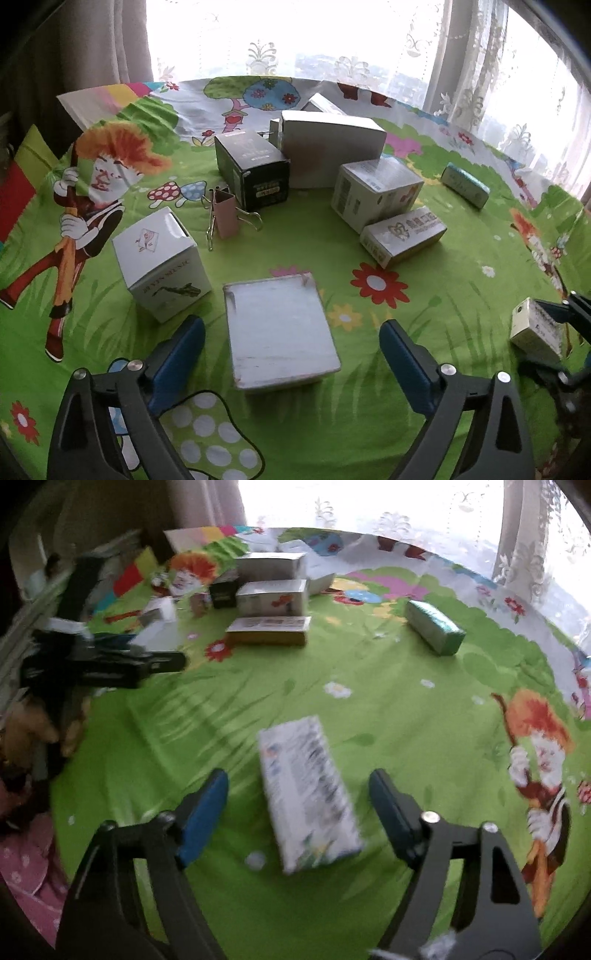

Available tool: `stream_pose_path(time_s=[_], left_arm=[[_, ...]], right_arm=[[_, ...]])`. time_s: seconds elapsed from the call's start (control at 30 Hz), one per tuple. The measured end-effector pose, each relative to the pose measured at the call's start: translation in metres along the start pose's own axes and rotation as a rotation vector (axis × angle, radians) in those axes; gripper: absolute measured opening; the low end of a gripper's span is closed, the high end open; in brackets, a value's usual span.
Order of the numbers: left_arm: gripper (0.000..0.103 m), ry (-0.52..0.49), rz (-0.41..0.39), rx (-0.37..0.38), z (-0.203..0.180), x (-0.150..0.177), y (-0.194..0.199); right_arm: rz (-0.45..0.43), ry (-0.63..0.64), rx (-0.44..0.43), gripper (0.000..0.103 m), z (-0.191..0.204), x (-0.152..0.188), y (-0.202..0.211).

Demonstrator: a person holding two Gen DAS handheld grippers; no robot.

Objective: Organize rigid objects
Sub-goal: 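Grasp the white-and-blue printed medicine box with the right tool while the left tool grasps a white box, then carry the medicine box and white box over to the storage box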

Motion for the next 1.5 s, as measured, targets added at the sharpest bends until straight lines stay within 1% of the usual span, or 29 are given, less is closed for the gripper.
stream_pose_path(time_s=[0.03,0.07,0.1,0.13,0.17,0.2,0.23,0.27,0.3,0.43,0.57,0.6,0.7,0.73,0.77,0.8,0.83,0.87,0.9,0.93,0.97,1.0,1.03,1.1,1.17,1.2,1.33,1.4,1.5], left_arm=[[0.097,0.003,-0.002,0.006,0.001,0.000,0.000],[0.095,0.007,-0.003,0.012,0.001,0.001,0.001],[0.078,0.015,-0.010,0.008,0.003,0.001,0.003],[0.060,0.038,-0.025,-0.025,0.008,0.002,0.006],[0.040,0.043,-0.034,-0.027,0.012,0.002,0.009],[0.040,0.050,-0.039,0.016,0.016,0.003,0.010],[0.040,0.062,-0.044,0.051,0.019,0.004,0.011],[0.040,0.071,-0.047,0.077,0.022,0.005,0.012],[0.040,0.070,-0.047,0.081,0.023,0.005,0.012],[0.041,0.019,-0.034,-0.023,0.010,0.005,0.011],[0.041,0.020,-0.034,-0.029,0.013,0.007,0.011],[0.041,0.011,-0.031,-0.053,0.012,0.006,0.009],[0.041,-0.028,-0.033,-0.157,-0.002,0.011,0.013],[0.041,-0.032,-0.024,-0.143,-0.008,0.016,0.016],[0.041,-0.031,-0.020,-0.099,-0.016,0.023,0.020],[0.041,-0.026,-0.040,-0.063,-0.024,0.030,0.029],[0.041,-0.026,-0.103,-0.051,-0.034,0.039,0.047],[0.041,-0.036,-0.152,-0.044,-0.041,0.045,0.062],[0.041,-0.049,-0.192,-0.037,-0.048,0.049,0.074],[0.041,-0.078,-0.257,-0.033,-0.058,0.053,0.094],[0.041,-0.097,-0.292,-0.036,-0.064,0.055,0.106],[0.041,-0.126,-0.349,-0.035,-0.073,0.058,0.125],[0.041,-0.141,-0.395,-0.030,-0.078,0.059,0.141],[0.041,-0.158,-0.472,-0.013,-0.085,0.062,0.169],[0.041,-0.166,-0.536,-0.006,-0.090,0.063,0.191],[0.041,-0.170,-0.575,-0.005,-0.093,0.066,0.203],[0.041,-0.191,-0.701,-0.022,-0.098,0.079,0.234],[0.041,-0.201,-0.734,-0.026,-0.100,0.087,0.242],[0.041,-0.206,-0.745,-0.030,-0.101,0.091,0.248]], right_arm=[[0.006,0.000,0.035,0.062,0.001,-0.002,0.000],[0.009,-0.004,0.036,0.039,0.002,-0.002,0.002],[0.009,-0.007,0.033,0.037,0.003,-0.001,0.004],[0.016,-0.012,0.065,0.036,0.005,0.003,0.006],[0.009,-0.010,0.094,0.036,0.008,0.006,0.008],[-0.010,-0.027,0.108,0.036,0.010,0.014,0.011],[-0.023,-0.053,0.098,0.037,0.009,0.018,0.012],[-0.035,-0.087,0.089,0.037,0.008,0.024,0.015],[-0.036,-0.108,0.097,0.037,0.007,0.027,0.017],[-0.033,-0.128,0.122,0.037,0.007,0.027,0.017],[-0.034,-0.139,0.107,0.037,0.007,0.026,0.017],[-0.033,-0.138,0.112,0.037,0.007,0.026,0.017],[-0.033,-0.156,0.120,0.037,0.006,0.024,0.016],[-0.034,-0.166,0.125,0.037,0.009,0.023,0.016],[-0.042,-0.185,0.132,0.037,0.009,0.024,0.018],[-0.084,-0.219,0.141,0.037,0.010,0.026,0.027],[-0.144,-0.249,0.150,0.037,0.012,0.028,0.038],[-0.236,-0.287,0.163,0.037,0.014,0.033,0.057],[-0.301,-0.317,0.175,0.037,0.017,0.037,0.071],[-0.383,-0.344,0.179,0.037,0.021,0.043,0.089],[-0.443,-0.352,0.184,0.037,0.028,0.047,0.103],[-0.507,-0.350,0.218,0.037,0.036,0.052,0.120],[-0.548,-0.342,0.248,0.037,0.042,0.054,0.132],[-0.661,-0.347,0.292,0.037,0.054,0.063,0.163],[-0.752,-0.357,0.302,0.037,0.063,0.070,0.187],[-0.794,-0.347,0.326,0.037,0.070,0.073,0.202],[-0.896,-0.308,0.400,0.037,0.089,0.079,0.235],[-0.921,-0.289,0.428,0.037,0.096,0.080,0.243],[-0.932,-0.274,0.434,0.037,0.103,0.080,0.245]])
Point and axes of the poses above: each gripper's, at about its wrist camera, not at the fingertips, and y roughly against the way its jaws point, z to its left, x to its underside, the point moved 5 cm from there along -y, roughly the way its jaws point, and after that the axes turned 14 degrees about z, right-handed, at the moved point
